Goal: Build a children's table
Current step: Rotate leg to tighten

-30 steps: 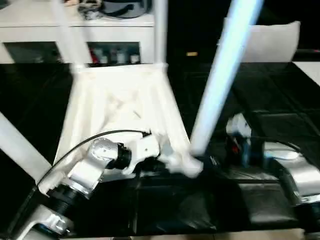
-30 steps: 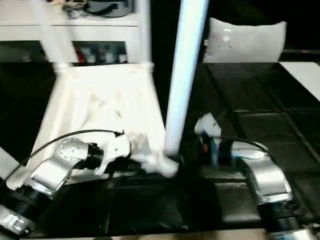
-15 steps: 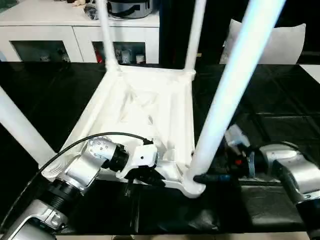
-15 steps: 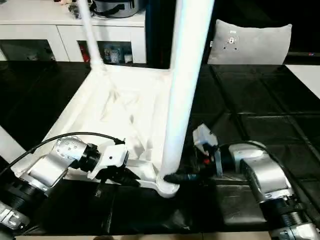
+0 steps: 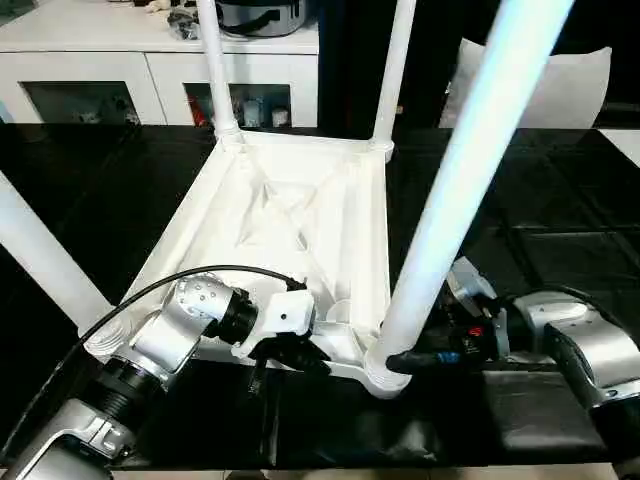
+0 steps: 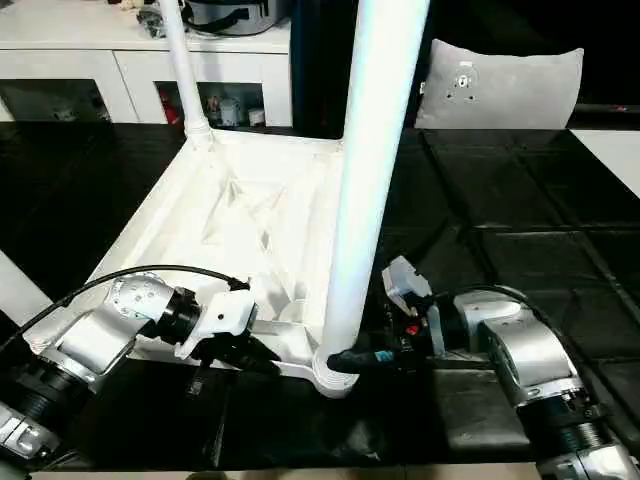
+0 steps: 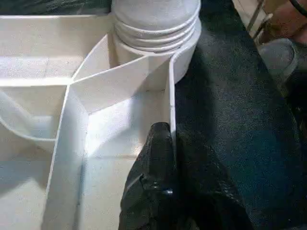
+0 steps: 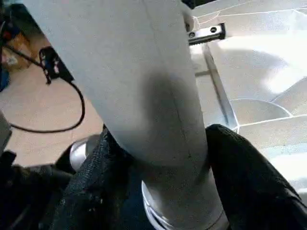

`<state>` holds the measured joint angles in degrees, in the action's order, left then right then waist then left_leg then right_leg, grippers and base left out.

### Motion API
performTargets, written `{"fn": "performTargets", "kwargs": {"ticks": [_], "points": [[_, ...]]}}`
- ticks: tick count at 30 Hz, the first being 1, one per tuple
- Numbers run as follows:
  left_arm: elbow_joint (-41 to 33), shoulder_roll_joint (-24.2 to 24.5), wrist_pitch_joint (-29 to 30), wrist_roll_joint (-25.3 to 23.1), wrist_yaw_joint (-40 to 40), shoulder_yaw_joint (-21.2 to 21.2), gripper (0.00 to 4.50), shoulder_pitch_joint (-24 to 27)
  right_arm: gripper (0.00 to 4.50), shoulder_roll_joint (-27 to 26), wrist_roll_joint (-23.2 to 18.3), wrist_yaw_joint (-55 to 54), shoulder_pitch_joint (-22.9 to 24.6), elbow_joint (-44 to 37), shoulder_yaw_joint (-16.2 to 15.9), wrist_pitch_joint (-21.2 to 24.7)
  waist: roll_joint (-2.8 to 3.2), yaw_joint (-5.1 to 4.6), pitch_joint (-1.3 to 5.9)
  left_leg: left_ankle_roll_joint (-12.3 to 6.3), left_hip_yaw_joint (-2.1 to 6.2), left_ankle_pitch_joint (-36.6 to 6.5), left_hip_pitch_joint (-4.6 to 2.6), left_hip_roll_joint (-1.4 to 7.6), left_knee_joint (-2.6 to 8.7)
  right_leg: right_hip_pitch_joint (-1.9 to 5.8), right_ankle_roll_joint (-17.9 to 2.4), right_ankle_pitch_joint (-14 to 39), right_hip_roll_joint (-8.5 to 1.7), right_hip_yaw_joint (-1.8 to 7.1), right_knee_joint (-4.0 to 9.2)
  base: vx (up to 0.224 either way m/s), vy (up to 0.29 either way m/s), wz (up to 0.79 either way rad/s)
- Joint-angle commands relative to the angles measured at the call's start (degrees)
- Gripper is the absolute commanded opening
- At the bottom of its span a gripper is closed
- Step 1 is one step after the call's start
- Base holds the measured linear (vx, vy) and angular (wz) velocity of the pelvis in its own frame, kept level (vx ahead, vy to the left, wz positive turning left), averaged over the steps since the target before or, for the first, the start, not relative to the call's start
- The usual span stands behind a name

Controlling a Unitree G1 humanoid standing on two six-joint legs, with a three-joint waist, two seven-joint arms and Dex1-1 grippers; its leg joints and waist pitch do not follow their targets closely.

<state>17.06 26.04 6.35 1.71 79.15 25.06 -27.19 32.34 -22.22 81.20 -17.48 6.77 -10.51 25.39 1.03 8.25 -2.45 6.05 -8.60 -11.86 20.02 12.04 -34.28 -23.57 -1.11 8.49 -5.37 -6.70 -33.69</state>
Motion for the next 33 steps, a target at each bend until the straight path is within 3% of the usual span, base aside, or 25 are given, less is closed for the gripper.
{"fn": "performTargets", "kwargs": {"ticks": [1,3,7,10,11,12,15,17,22,23,27,30,33], "points": [[-1.97,-3.80,2.50,1.81,-4.85,-1.75,0.00,-1.12,2.19,-1.75,-0.21,-3.67,1.07,-3.10,-0.82,2.79,-0.75,-0.46,3.53,-3.23,-0.84,-8.51,0.22,0.98,4.11,3.51,-7.37,22.52,-2.85,2.80,4.22,0.000,0.000,0.00],[-2.98,-5.21,4.55,2.49,-6.86,-2.46,0.00,-0.72,2.16,-3.65,0.93,-7.83,1.05,-2.75,-0.22,3.04,-0.71,-0.49,3.42,-2.68,-0.89,-9.89,-0.03,0.81,4.06,3.29,-6.47,25.53,-2.98,2.68,4.76,0.000,0.000,0.00],[-5.30,-8.91,9.03,2.71,-12.63,-3.49,0.00,0.22,2.09,-9.32,2.56,-19.21,-0.13,-1.22,2.36,4.69,-0.87,-1.46,3.22,-1.73,-0.55,-11.77,0.27,0.22,4.10,3.46,-3.27,31.25,-2.94,1.98,5.56,0.000,0.000,0.00],[-6.08,-12.87,12.81,1.29,-19.36,-4.23,0.00,0.38,2.09,-14.31,4.56,-30.20,-1.20,-0.50,4.31,6.55,-0.93,-3.43,3.08,-1.22,-0.40,-13.28,0.43,-0.28,3.84,3.46,-1.12,34.58,-2.63,1.17,6.32,0.000,0.000,0.00],[-5.97,-14.38,14.12,0.54,-21.96,-4.64,0.00,0.20,2.09,-15.97,5.67,-34.02,-1.36,-0.49,4.81,6.94,-0.95,-4.24,3.05,-1.24,-0.23,-13.21,0.96,-0.36,3.89,3.73,-0.33,34.78,-2.56,0.90,6.42,0.000,0.000,0.00],[-5.92,-15.03,14.65,0.20,-23.06,-4.80,0.00,0.11,2.09,-16.74,6.21,-35.73,-1.42,-0.47,5.04,7.05,-0.83,-5.01,3.25,-1.25,-0.14,-13.20,0.94,-0.47,3.72,3.71,0.12,34.69,-2.66,0.61,6.65,0.000,0.000,0.00],[-4.87,-18.92,16.32,-1.71,-30.21,-5.85,0.00,-0.83,2.06,-21.52,9.75,-45.96,-1.81,0.12,6.74,5.99,-1.14,-6.39,3.45,-2.35,-0.01,-12.23,1.36,-0.50,3.74,3.95,-0.27,32.22,-2.61,0.61,6.64,0.000,0.000,0.00],[-4.15,-20.33,16.11,-2.23,-32.61,-6.01,0.00,-1.28,2.06,-23.51,10.10,-49.11,-1.90,0.13,7.85,6.18,-1.09,-6.62,3.38,-2.84,-0.34,-12.03,0.69,-0.69,3.54,3.12,-1.04,32.12,-2.43,0.82,6.81,0.000,0.000,0.00],[-4.54,-21.96,16.70,-3.15,-34.49,-5.86,0.00,-1.22,2.06,-25.43,10.69,-53.14,-1.79,-0.32,9.86,4.63,-0.65,-5.99,3.71,-4.11,-0.30,-8.25,0.91,0.07,4.01,3.56,-4.15,23.98,-2.48,1.74,5.49,0.000,0.000,0.00],[-4.68,-21.93,16.85,-3.27,-34.54,-5.81,0.00,-1.19,2.60,-25.36,10.62,-52.96,-1.68,-0.43,9.92,4.17,-0.69,-5.78,3.75,-4.24,-0.36,-7.45,0.84,0.16,4.00,3.58,-5.06,21.93,-2.50,1.94,5.17,0.000,0.000,0.00],[-4.82,-19.85,15.67,-3.84,-33.31,-5.36,0.00,-1.02,2.93,-24.42,9.77,-50.44,-0.33,-2.43,9.80,2.79,-0.52,-5.16,3.98,-5.09,-0.50,-3.92,0.92,0.26,3.88,3.93,-8.11,14.71,-2.50,2.46,4.07,0.000,0.000,0.00],[-4.86,-18.28,14.62,-3.38,-31.27,-5.63,0.00,-0.83,3.25,-22.35,8.74,-46.95,0.61,-3.40,9.32,2.14,-0.51,-4.80,3.96,-5.27,-0.62,-4.38,0.90,0.30,3.92,4.09,-8.73,14.16,-2.58,2.53,4.00,0.000,0.000,0.00],[-4.51,-16.77,12.87,-2.97,-29.00,-5.61,0.00,-0.71,3.46,-20.17,7.74,-43.53,1.43,-4.15,8.98,2.26,-0.45,-4.50,3.78,-5.38,-0.68,-5.93,0.72,0.32,4.02,4.02,-8.06,16.13,-2.58,2.59,4.38,0.000,0.000,0.00]]}}
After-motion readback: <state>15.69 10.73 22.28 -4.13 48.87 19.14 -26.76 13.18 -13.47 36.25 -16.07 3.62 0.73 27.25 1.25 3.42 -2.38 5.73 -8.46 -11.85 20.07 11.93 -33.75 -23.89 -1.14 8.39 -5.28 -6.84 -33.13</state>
